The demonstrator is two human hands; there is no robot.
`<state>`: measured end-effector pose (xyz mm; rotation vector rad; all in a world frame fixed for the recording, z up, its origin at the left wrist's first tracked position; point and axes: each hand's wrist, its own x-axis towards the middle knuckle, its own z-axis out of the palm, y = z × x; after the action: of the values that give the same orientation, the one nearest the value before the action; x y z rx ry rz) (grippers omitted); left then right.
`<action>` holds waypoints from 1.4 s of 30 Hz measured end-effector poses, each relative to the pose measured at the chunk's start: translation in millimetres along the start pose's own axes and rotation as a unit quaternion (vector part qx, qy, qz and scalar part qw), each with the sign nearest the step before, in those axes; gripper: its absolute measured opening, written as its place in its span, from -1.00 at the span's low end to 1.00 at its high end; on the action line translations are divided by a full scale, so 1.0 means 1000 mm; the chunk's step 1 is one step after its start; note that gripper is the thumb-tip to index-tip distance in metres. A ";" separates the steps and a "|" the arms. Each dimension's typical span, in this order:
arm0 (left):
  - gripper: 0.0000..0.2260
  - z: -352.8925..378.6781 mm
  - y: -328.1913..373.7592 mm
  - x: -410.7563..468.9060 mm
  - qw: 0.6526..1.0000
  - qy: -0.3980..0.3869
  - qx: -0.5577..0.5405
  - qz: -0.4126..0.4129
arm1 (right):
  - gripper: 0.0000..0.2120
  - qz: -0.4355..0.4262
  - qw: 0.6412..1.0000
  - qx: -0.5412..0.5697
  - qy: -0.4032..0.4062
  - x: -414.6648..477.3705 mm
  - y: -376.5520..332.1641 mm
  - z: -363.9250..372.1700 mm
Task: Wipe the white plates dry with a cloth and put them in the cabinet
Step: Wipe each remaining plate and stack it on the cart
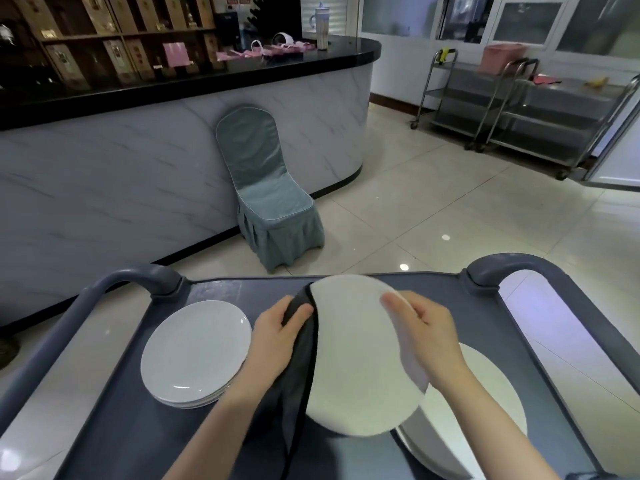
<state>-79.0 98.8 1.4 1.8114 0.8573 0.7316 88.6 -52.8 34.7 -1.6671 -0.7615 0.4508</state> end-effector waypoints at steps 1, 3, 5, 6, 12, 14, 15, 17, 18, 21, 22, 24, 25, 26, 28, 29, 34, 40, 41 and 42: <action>-0.85 0.004 -0.003 -0.004 0.999 0.026 -0.025 -0.032 | -0.74 0.030 0.998 0.034 0.036 0.000 0.001 0.000; -0.83 0.007 -0.008 -0.005 0.996 0.037 -0.033 -0.078 | -0.73 0.063 0.995 0.039 0.060 -0.002 0.003 0.002; -0.83 0.002 -0.011 -0.003 0.997 0.019 -0.009 -0.073 | -0.73 0.046 0.998 0.000 0.035 -0.004 0.004 0.004; -0.84 -0.001 -0.010 0.000 0.998 0.008 0.007 -0.055 | -0.72 0.031 0.999 -0.010 0.019 -0.004 0.003 0.005; -0.85 -0.008 0.007 0.012 0.986 -0.132 0.073 0.075 | -0.66 -0.054 0.981 -0.121 -0.139 -0.003 -0.003 0.014; -0.85 -0.006 0.008 0.010 0.988 -0.122 0.070 0.071 | -0.65 -0.059 0.983 -0.104 -0.138 0.000 -0.006 0.012; -0.84 -0.006 0.006 0.010 0.993 -0.088 0.060 0.057 | -0.66 -0.056 0.988 -0.083 -0.120 0.002 -0.008 0.008; -0.83 -0.004 0.003 0.005 1.000 0.002 0.021 0.006 | -0.70 -0.034 0.998 -0.040 -0.047 0.005 -0.010 0.005; -0.84 0.000 0.001 0.001 0.998 0.047 -0.019 -0.036 | -0.69 -0.013 1.000 -0.002 0.011 0.004 -0.008 0.009; -0.84 0.024 -0.003 -0.015 0.953 0.158 -0.184 -0.182 | -0.62 0.078 0.966 0.147 0.197 -0.013 -0.003 0.037; -0.84 0.030 -0.004 -0.019 0.938 0.188 -0.206 -0.208 | -0.58 0.099 0.952 0.170 0.236 -0.021 0.000 0.046; -0.84 0.034 -0.004 -0.021 0.924 0.206 -0.227 -0.228 | -0.60 0.111 0.950 0.157 0.247 -0.030 0.009 0.053; -0.83 0.031 -0.004 -0.018 0.925 0.198 -0.230 -0.227 | -0.67 0.113 0.958 0.135 0.227 -0.031 0.014 0.052; -0.81 0.026 -0.005 -0.016 0.930 0.191 -0.223 -0.220 | -0.74 0.115 0.967 0.114 0.194 -0.030 0.017 0.047; -0.76 0.013 -0.007 -0.010 0.949 0.187 -0.174 -0.185 | -0.84 0.093 0.985 0.086 0.117 -0.023 0.018 0.033; -0.75 0.007 -0.005 -0.007 0.962 0.182 -0.131 -0.154 | -0.86 0.067 0.992 0.069 0.083 -0.018 0.016 0.024; -0.73 -0.010 0.017 0.004 0.997 0.037 0.032 0.055 | -0.93 -0.048 0.984 -0.119 -0.123 0.015 -0.017 -0.001; -0.80 -0.006 0.020 0.000 0.998 -0.037 0.020 0.051 | -0.65 -0.116 0.963 -0.186 -0.159 0.017 -0.027 0.010; -0.79 -0.006 0.015 -0.004 0.999 -0.007 0.007 0.039 | -0.63 -0.106 0.972 -0.165 -0.131 0.017 -0.026 0.010; -0.78 -0.005 0.010 -0.008 0.999 0.027 -0.008 0.020 | -0.59 -0.087 0.983 -0.135 -0.091 0.017 -0.023 0.008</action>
<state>-84.9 91.7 11.4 1.8061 0.8508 0.8147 89.8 -33.1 56.8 -1.8068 -1.1342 0.3923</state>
